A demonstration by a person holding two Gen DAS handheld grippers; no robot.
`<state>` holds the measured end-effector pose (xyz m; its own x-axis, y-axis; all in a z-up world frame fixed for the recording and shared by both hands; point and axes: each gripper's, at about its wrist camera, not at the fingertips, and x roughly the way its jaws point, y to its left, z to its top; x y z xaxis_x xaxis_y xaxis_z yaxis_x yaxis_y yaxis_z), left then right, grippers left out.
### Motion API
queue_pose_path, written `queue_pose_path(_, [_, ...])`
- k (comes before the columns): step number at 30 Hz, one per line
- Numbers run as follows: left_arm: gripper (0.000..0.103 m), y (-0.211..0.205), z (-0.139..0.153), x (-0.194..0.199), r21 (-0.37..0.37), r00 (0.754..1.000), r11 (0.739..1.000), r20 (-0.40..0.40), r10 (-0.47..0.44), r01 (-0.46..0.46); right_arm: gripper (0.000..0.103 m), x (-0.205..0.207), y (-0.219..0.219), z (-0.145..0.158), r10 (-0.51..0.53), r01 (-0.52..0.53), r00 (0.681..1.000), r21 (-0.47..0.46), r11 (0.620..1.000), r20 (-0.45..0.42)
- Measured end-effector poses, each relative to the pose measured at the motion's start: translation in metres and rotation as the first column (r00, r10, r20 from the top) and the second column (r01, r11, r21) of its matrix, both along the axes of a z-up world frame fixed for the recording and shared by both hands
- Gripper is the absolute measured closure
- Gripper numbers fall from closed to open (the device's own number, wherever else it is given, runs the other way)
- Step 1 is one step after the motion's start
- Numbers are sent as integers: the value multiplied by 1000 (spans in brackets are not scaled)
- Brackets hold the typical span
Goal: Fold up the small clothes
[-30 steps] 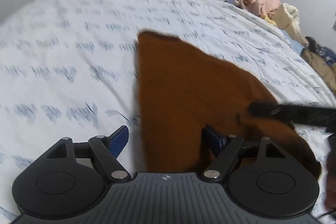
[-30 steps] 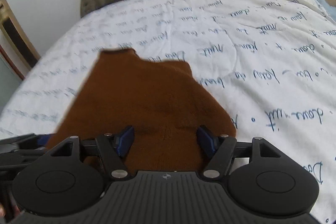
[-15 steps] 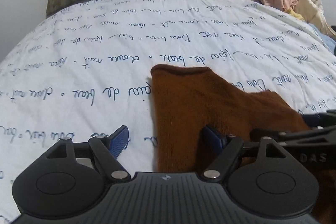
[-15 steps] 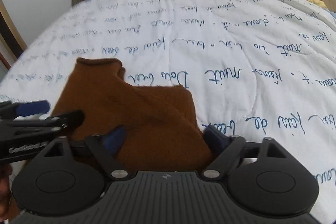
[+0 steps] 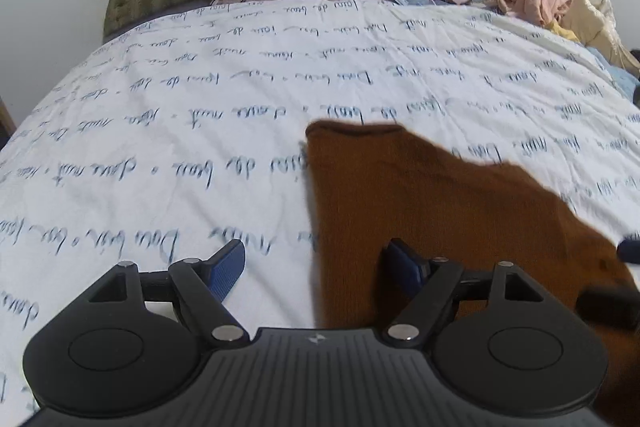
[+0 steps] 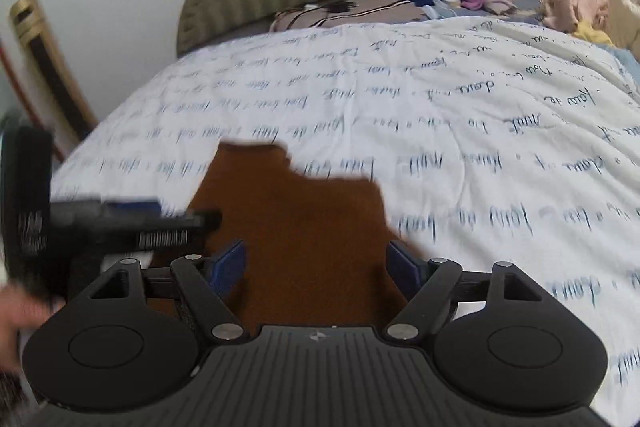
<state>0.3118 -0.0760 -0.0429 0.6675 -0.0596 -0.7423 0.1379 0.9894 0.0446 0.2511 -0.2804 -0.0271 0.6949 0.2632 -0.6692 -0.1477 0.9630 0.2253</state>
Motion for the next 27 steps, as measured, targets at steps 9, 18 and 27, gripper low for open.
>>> queue_pose_path(9, [25, 15, 1, -43, -53, 999, 997, 10, 49, -49, 4, -13, 11, -43, -42, 40, 998, -38, 998, -38])
queue_pose_path(18, [24, 28, 15, -89, -69, 996, 996, 62, 58, -54, 12, -65, 8, -7, -30, 31, 998, -29, 999, 50])
queue_pose_path(27, [19, 32, 13, -121, -96, 995, 993, 71, 70, -63, 9, -86, -14, -41, -100, 104, 994, 117, 988, -43])
